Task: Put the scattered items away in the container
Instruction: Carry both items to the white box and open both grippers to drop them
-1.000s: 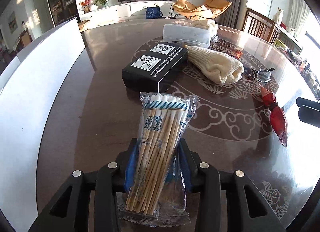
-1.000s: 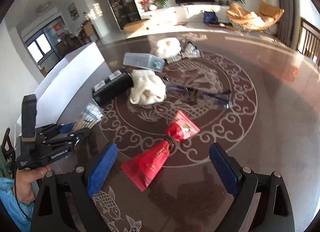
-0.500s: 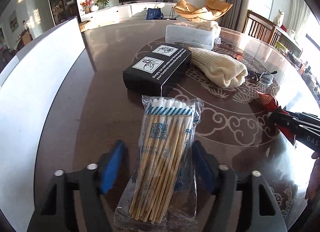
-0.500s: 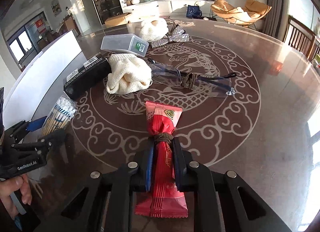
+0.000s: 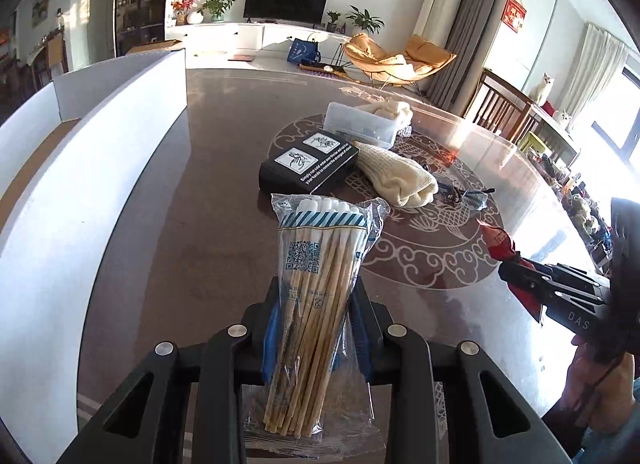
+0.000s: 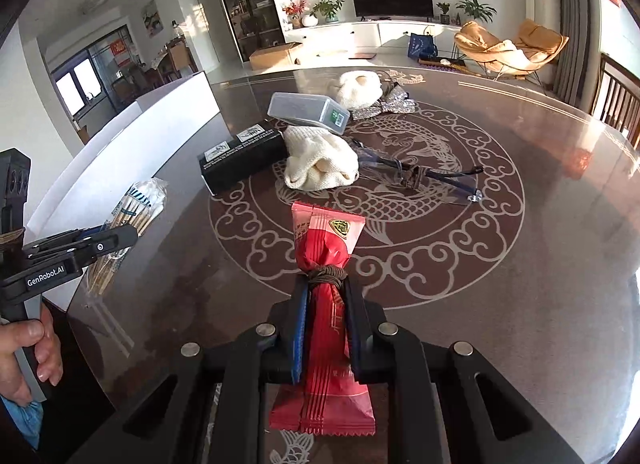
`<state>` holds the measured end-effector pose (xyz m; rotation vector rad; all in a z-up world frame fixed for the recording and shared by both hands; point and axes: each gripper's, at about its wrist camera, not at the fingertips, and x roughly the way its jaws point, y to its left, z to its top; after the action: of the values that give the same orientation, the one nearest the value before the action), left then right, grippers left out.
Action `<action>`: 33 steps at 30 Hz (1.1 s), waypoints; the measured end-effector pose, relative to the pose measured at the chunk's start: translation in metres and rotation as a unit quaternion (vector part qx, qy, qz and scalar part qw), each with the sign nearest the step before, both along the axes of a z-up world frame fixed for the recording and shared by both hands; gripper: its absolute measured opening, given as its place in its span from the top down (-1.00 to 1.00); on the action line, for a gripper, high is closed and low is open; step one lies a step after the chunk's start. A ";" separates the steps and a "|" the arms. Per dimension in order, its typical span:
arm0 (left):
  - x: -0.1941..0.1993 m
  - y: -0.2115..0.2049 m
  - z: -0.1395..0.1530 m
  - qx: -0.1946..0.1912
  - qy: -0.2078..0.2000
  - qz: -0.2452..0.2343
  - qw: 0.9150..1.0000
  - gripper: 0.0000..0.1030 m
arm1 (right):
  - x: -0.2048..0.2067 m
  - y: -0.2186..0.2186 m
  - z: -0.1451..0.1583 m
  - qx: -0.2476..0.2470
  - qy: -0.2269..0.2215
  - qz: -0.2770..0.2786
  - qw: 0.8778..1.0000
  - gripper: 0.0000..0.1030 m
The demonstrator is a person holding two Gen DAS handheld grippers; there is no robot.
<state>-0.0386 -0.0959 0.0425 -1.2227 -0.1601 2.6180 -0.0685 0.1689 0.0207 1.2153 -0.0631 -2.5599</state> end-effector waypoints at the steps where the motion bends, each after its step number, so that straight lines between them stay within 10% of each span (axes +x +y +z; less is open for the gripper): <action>1: 0.004 -0.007 0.009 0.002 0.011 0.007 1.000 0.40 | 0.000 -0.008 0.006 -0.003 0.005 0.010 1.000 0.66; 8: 0.025 -0.111 0.067 -0.005 0.055 0.089 0.995 0.40 | -0.019 -0.112 0.063 -0.042 0.041 0.109 0.992 0.66; 15: 0.034 -0.264 0.064 -0.023 0.027 0.228 0.973 0.41 | -0.022 -0.284 0.109 -0.098 0.053 0.253 0.961 0.66; 23: 0.008 -0.315 0.016 -0.036 -0.049 0.267 0.962 0.38 | -0.028 -0.428 0.050 -0.054 -0.013 0.346 0.937 0.62; 27: 0.004 -0.321 0.002 -0.035 -0.071 0.289 0.954 -0.18 | -0.034 -0.446 0.023 -0.013 -0.032 0.355 0.934 -0.10; 33: 0.010 -0.310 -0.004 -0.075 -0.067 0.285 0.953 -0.36 | -0.024 -0.442 0.007 0.081 0.031 0.392 0.916 -0.12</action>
<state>-0.0283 -0.4061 0.0383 -1.6071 -0.3992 3.0725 -0.0923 -0.2727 0.0278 0.9405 0.5490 -1.9037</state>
